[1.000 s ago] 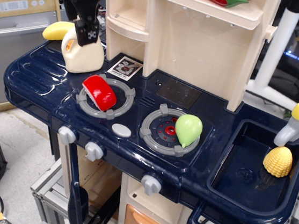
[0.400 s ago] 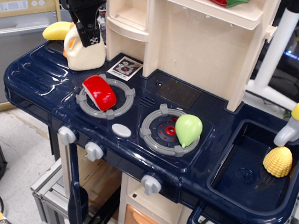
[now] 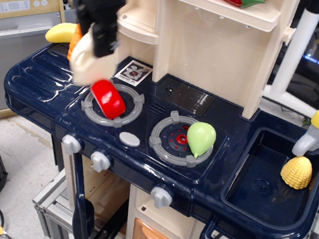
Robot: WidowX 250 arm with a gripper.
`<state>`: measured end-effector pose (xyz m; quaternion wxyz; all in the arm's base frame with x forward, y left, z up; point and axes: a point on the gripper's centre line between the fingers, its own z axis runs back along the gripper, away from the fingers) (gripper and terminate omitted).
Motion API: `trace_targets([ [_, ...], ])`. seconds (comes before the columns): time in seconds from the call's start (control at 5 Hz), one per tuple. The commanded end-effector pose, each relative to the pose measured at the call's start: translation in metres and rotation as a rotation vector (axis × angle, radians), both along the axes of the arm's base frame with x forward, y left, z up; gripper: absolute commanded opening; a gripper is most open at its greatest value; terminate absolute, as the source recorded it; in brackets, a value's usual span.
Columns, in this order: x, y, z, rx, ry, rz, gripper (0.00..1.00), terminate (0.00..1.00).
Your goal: Put detergent in sink
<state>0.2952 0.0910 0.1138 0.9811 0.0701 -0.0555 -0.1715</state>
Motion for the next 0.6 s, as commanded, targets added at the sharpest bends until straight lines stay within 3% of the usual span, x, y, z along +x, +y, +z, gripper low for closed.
trace_targets([
  [0.0,-0.015,-0.08,0.053,-0.008,-0.06,0.256,0.0,0.0],
  [0.2,-0.013,-0.119,0.057,-0.094,-0.09,0.368,0.0,0.0],
  [0.4,0.004,-0.157,0.055,-0.21,-0.132,0.48,0.0,0.0],
])
